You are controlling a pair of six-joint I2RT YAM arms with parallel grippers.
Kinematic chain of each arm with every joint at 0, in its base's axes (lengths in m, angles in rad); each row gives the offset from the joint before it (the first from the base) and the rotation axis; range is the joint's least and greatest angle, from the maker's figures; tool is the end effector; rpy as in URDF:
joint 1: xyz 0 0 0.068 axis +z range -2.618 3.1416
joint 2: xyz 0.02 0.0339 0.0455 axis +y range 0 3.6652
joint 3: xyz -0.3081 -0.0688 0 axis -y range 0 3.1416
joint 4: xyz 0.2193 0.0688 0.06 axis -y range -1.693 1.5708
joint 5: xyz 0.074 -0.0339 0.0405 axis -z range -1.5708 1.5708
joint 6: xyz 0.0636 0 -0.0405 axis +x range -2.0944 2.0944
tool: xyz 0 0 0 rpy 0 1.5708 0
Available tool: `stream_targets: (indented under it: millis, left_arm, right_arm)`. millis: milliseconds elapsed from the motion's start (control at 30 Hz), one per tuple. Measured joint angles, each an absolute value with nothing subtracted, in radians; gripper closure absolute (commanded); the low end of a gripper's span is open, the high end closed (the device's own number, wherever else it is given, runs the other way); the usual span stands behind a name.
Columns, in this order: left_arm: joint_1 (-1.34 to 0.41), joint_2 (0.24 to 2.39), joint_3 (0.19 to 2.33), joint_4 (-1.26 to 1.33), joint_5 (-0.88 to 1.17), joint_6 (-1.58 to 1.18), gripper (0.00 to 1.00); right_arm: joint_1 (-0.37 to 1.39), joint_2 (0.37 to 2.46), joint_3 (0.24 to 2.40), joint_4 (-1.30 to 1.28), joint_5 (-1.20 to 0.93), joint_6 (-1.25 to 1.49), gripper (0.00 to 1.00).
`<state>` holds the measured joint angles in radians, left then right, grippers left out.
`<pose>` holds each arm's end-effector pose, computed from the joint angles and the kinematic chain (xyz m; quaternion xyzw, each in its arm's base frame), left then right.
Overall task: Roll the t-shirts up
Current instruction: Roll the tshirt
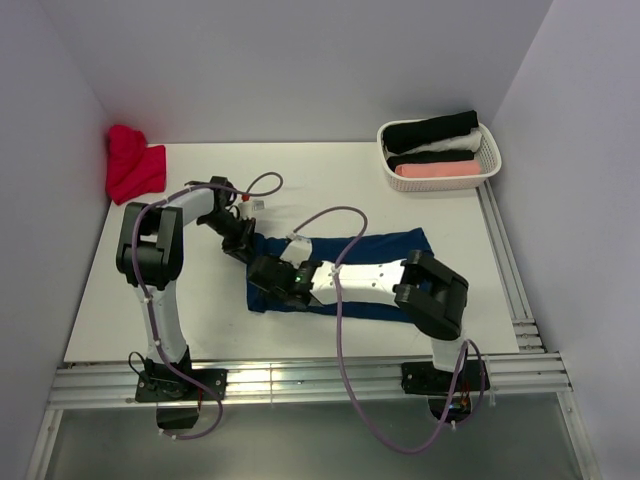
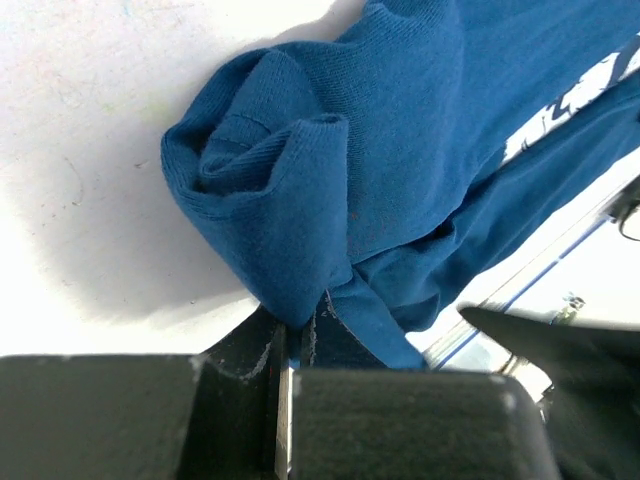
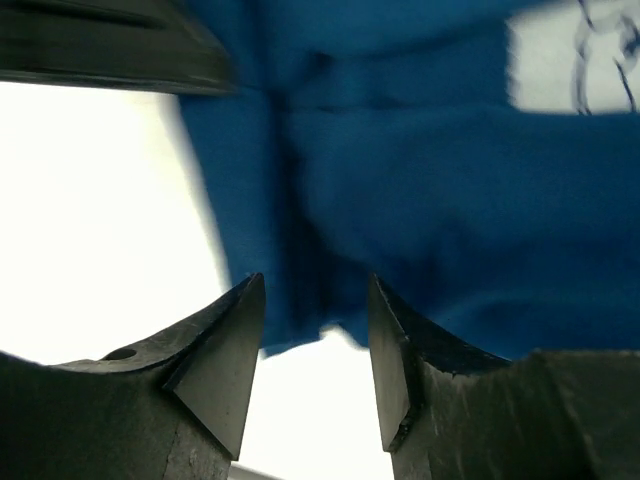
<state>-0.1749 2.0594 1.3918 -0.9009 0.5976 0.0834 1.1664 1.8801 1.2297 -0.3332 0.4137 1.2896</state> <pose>0.3623 -0.1004 0.1703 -0.1234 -0.9477 0.2941 0.0124 0.1801 0.3557 0.2119 0.1170 0.9314 0.2007 0.2803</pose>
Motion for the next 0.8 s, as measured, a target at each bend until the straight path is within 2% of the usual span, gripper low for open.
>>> stream_targets:
  millis: [167,367,633,800]
  left_arm:
    - [-0.188,2.057,1.406,-0.911,0.558,0.081,1.00]
    - [-0.192,2.057,1.420,-0.922,0.527,0.081,1.00]
    - [-0.197,2.057,1.433,-0.931,0.502,0.081,1.00]
    - [-0.200,2.057,1.438,-0.934,0.493,0.081,1.00]
  right_arm:
    - [1.192,1.934,1.501,-0.506,0.499,1.223,0.47]
    - [1.200,2.075,1.695,-0.575,0.548,1.139,0.48]
    - [1.200,2.226,1.762,-0.600,0.554,1.071,0.49]
    - [1.204,2.234,1.761,-0.593,0.537,1.065,0.49]
